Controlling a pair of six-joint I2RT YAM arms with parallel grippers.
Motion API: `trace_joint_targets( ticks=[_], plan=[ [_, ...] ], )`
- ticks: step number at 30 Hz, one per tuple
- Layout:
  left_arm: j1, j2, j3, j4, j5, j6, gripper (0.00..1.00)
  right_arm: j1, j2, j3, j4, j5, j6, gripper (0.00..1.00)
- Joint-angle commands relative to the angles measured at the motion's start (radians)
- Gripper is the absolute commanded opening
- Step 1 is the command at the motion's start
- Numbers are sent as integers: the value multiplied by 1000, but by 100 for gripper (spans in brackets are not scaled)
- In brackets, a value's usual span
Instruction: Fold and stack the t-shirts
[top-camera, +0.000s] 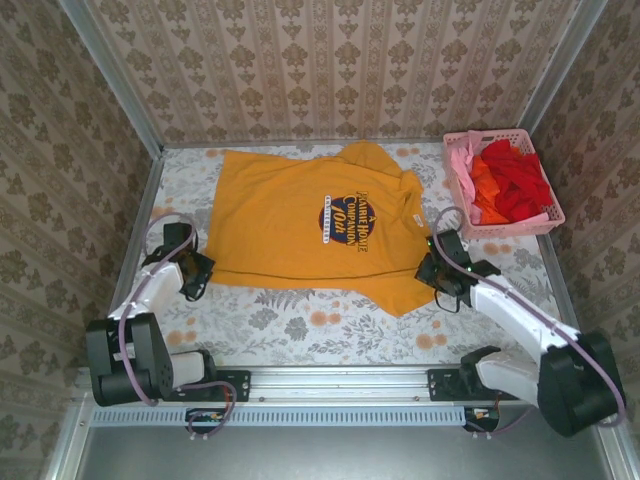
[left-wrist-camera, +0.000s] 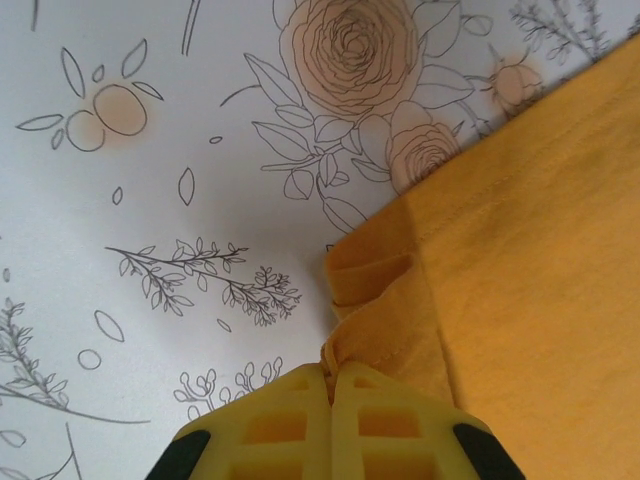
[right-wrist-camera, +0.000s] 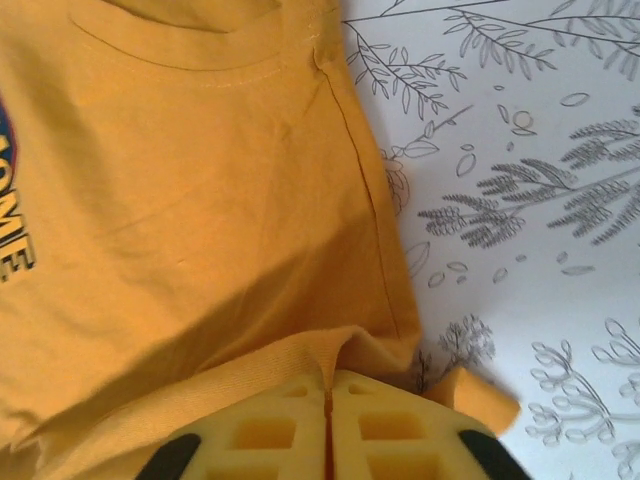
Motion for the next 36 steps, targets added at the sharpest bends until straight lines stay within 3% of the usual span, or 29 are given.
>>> trace_joint_targets(
  ticks=[1,3,5,12,19,20,22,28,33,36],
  plan=[
    [-7,22,5,27,14,7,0,-19,69,81,53,-40,-107,48],
    [-15,31,9,31,17,3,0,-19,68,100,28,-36,-143,60],
    [-23,38,12,32,16,1,0,-19,24,74,3,-25,-147,65],
    [-38,54,11,45,16,-2,0,-28,-201,-130,-17,-51,-85,68],
    [-46,63,15,59,14,-6,0,-112,-173,-191,68,-140,27,74],
    [-48,66,18,59,19,-6,0,-132,-164,-184,63,-144,57,71],
    [-51,65,24,56,25,-5,0,-178,-153,-169,28,-135,113,55],
    [-54,56,23,54,16,3,0,-261,-148,-187,40,-200,122,31],
    [-57,58,14,66,22,-2,0,-272,-60,-181,78,-276,107,19],
    [-57,58,10,65,21,-2,0,-271,-16,-176,102,-305,93,18]
  ],
)
